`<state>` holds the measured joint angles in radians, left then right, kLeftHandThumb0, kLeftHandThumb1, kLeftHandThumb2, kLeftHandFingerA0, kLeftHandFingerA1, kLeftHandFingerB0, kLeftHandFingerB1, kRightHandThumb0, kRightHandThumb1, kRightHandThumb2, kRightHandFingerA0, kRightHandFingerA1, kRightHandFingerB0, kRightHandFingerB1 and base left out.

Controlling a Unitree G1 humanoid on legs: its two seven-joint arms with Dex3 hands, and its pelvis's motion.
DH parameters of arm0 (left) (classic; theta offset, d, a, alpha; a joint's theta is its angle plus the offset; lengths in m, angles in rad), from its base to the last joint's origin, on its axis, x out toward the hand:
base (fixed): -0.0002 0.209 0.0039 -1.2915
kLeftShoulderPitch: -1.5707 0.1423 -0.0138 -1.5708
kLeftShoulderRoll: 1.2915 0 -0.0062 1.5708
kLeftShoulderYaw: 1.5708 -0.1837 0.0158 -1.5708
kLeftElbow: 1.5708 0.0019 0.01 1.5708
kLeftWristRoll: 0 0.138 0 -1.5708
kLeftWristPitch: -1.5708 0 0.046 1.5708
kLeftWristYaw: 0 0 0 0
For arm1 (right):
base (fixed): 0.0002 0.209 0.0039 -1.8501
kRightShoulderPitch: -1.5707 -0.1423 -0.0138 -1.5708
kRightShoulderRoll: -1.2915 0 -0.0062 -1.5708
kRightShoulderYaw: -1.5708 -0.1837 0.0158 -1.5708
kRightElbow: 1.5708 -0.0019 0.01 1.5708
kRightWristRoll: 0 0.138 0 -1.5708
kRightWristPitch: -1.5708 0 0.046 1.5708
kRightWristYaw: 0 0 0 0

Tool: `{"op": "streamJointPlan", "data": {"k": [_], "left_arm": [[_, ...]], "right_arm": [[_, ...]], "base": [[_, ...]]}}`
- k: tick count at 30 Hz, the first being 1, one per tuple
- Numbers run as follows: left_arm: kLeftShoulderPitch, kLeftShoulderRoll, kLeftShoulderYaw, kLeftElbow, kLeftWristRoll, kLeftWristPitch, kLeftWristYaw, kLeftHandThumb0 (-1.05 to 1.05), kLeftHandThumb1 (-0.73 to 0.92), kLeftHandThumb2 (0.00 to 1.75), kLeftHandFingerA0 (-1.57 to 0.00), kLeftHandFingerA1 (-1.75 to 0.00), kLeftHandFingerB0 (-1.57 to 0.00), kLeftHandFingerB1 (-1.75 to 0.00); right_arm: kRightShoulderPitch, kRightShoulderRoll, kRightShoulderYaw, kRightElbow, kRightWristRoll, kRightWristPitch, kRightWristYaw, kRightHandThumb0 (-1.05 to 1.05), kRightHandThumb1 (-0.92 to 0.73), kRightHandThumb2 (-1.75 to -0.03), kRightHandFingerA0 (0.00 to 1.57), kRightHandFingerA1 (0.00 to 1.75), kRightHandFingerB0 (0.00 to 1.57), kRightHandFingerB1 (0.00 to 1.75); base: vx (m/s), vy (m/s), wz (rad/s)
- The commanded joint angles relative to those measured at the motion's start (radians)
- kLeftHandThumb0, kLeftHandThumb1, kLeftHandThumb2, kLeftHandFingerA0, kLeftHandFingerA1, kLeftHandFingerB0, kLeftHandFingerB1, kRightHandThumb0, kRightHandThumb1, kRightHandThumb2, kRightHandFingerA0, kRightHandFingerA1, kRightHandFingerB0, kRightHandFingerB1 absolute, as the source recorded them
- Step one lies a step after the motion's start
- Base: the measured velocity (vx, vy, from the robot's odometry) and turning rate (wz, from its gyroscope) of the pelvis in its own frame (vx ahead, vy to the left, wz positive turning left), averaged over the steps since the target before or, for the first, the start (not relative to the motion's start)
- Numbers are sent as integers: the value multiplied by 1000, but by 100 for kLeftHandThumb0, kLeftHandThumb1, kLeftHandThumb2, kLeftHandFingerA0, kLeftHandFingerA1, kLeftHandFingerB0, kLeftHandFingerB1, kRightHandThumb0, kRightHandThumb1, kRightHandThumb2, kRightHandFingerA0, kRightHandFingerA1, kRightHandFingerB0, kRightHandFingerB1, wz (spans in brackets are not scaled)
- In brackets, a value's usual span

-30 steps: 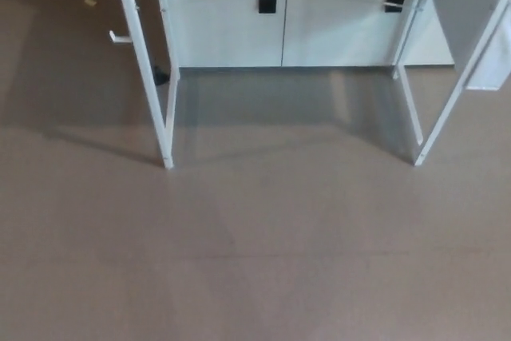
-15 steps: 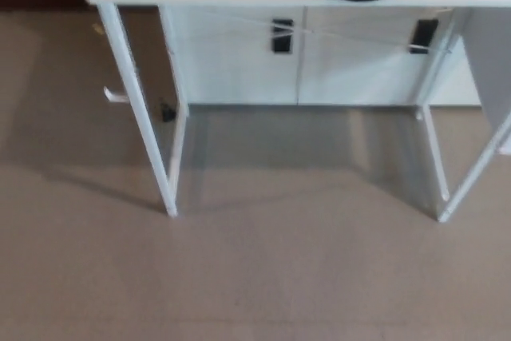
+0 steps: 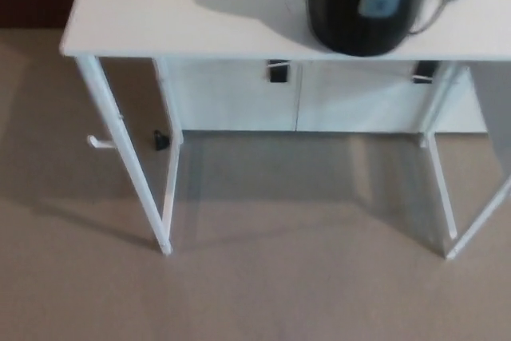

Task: The robot walk towards a table in front and uses its left hand to pick up the pot from the base and places it on the table

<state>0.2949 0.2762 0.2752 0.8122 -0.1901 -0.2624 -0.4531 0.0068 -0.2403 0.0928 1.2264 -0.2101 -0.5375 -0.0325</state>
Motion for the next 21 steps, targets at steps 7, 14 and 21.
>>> {"op": "streamJointPlan", "data": {"k": [7,14,21], "left_arm": [[18,10,-1,10,5,-34,-2,-6,39,85,-27,-54,-20,-50],[9,15,-3,32,11,-52,1,-7,39,85,-28,-54,-21,-50],[13,14,0,29,8,-52,-2,-6,39,85,-26,-54,-21,-50]], "right_arm": [[19,-13,1,5,-6,-1,-10,-53,-45,-78,79,59,53,51],[20,-16,12,2,-22,-4,-27,-48,-55,-57,88,46,59,38],[12,-15,15,8,-27,2,-31,-48,-55,-58,89,47,58,38]], "base": [[104,-46,7],[105,-254,4],[161,-77,-5]]}}
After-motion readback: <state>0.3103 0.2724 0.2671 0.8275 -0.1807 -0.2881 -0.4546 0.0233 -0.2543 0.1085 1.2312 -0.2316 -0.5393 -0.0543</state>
